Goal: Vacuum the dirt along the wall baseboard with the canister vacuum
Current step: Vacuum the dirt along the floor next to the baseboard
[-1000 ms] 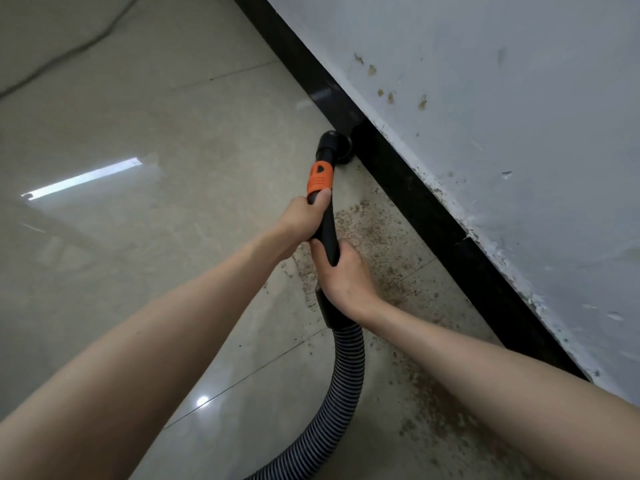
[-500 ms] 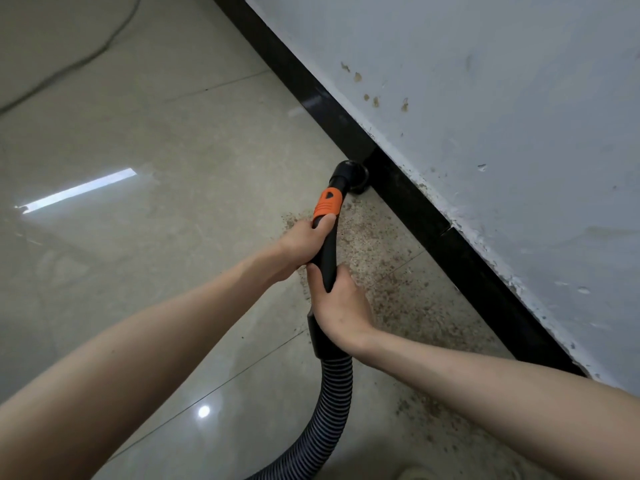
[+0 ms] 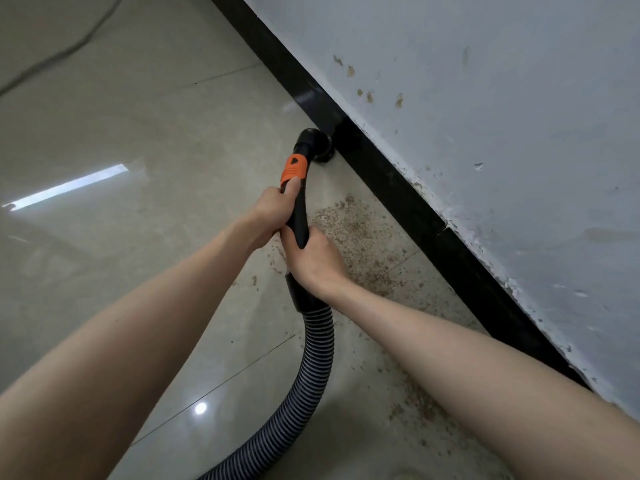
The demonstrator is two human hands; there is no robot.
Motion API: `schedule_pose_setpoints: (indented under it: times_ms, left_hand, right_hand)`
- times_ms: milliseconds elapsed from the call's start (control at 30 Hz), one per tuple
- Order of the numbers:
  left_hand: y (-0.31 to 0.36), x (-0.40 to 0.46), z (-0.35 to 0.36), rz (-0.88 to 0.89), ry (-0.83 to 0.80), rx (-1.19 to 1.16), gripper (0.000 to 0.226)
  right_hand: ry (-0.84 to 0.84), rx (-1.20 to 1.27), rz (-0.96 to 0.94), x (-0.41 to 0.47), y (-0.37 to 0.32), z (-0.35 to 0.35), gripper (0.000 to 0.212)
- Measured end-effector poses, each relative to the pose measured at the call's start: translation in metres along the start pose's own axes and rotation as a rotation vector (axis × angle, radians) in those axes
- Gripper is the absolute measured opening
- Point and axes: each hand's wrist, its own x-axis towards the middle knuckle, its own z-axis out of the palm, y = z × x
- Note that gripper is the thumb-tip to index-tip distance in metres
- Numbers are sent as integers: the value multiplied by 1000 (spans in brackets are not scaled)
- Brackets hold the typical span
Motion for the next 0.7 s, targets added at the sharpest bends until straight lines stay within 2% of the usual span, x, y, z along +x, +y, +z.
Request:
schedule_pose_setpoints:
  times_ms: [333,700]
  left_hand:
    - [-18,-23,12,-67,-232,-118,38]
    - [-16,-35,11,-115,-323,-57,37]
  right_hand:
    - [34,-29,69,-36,23,-4,40]
    - [74,-49,169,-59,15,-2,43]
